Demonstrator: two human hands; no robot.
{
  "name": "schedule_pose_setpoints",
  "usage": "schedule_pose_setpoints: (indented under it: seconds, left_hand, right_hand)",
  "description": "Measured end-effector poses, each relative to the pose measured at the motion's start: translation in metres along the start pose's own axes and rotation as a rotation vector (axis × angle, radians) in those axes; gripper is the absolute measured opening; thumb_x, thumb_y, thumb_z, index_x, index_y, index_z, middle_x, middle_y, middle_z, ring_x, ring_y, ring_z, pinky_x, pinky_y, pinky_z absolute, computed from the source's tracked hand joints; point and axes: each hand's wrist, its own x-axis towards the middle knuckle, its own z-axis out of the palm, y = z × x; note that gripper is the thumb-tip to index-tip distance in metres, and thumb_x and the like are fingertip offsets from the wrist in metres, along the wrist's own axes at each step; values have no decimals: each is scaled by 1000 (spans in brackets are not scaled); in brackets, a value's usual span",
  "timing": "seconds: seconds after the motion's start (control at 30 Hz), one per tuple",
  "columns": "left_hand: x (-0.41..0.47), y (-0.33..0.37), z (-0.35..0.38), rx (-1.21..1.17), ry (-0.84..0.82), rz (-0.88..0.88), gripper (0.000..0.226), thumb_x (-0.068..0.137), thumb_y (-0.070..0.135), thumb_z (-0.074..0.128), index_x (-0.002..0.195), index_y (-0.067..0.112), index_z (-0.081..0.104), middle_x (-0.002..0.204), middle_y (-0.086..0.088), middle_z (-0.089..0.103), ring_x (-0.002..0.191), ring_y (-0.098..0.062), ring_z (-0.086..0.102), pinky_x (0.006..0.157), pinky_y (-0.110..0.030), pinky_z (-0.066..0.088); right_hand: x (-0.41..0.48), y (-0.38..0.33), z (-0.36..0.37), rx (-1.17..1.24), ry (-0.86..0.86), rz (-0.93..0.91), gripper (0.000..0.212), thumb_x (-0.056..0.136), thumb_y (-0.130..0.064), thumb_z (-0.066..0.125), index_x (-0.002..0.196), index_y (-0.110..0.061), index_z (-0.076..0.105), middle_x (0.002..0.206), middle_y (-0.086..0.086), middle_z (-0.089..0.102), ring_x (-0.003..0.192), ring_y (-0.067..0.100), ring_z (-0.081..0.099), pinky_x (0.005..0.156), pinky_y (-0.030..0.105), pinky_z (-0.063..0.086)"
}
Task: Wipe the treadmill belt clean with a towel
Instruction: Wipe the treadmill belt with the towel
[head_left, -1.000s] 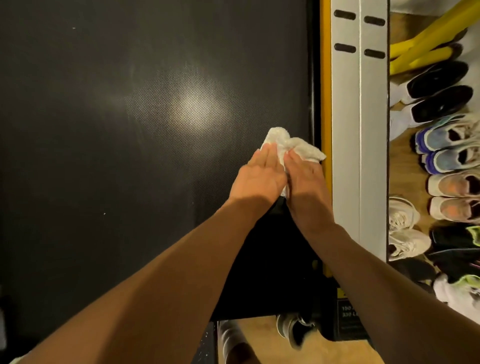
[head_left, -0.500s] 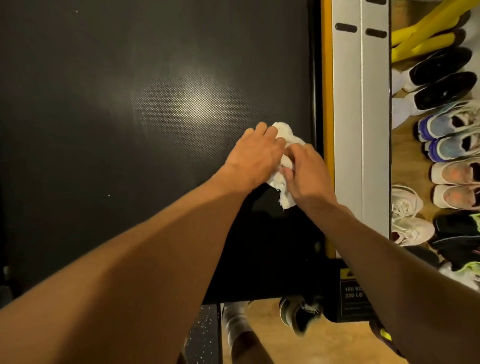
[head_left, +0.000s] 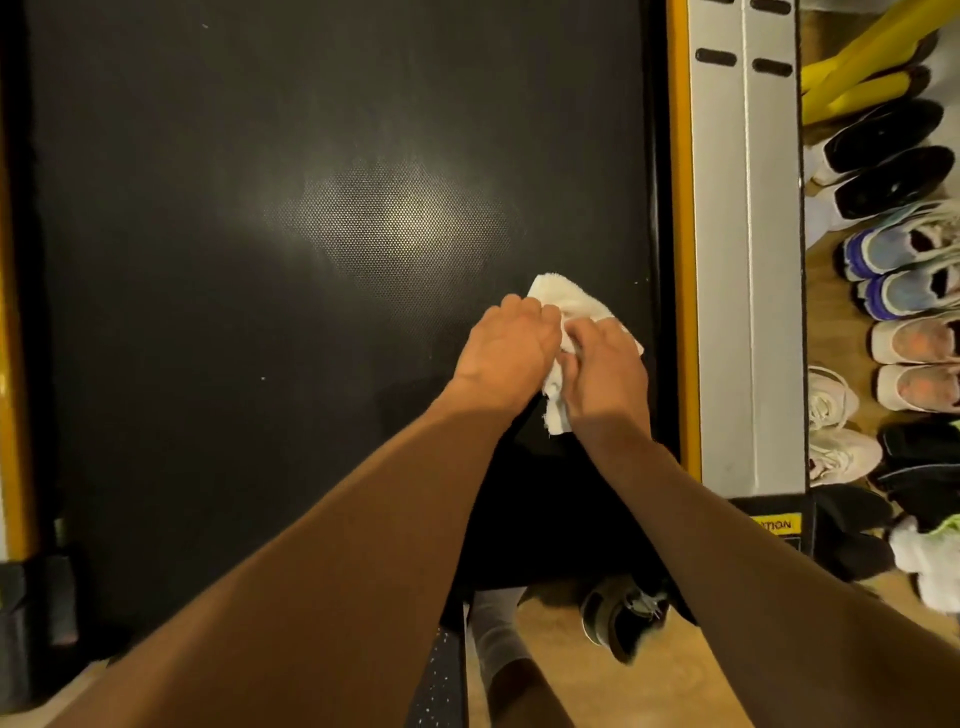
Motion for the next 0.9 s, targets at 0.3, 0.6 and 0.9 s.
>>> schedule_pose_setpoints:
  seconds: [0.3, 0.6, 0.9]
  left_hand:
    - [-12, -36, -12, -42, -41, -136, 28, 95, 2, 42, 121, 3, 48, 122, -14, 52, 113, -30, 48, 83, -37, 45]
    - [-42, -80, -14, -69, 80, -199, 26, 95, 8, 42, 121, 11, 39, 113, -11, 54, 104, -28, 51, 80, -36, 43]
    - [-82, -116, -9, -100, 11, -251, 33, 94, 8, 46, 124, 14, 37, 112, -9, 51, 101, -29, 53, 74, -39, 45]
  right_hand:
    - [12, -39, -5, -8, 87, -143, 16, 91, -10, 52, 102, -11, 63, 101, 10, 55, 95, 28, 50, 72, 34, 40]
    - [23, -88, 14, -56, 13, -296, 10, 88, -13, 58, 95, -13, 64, 94, 5, 53, 92, 27, 50, 67, 37, 46]
    - [9, -138, 32, -109, -136, -341, 26, 95, -4, 42, 116, -6, 56, 115, 14, 53, 106, 32, 48, 84, 40, 40]
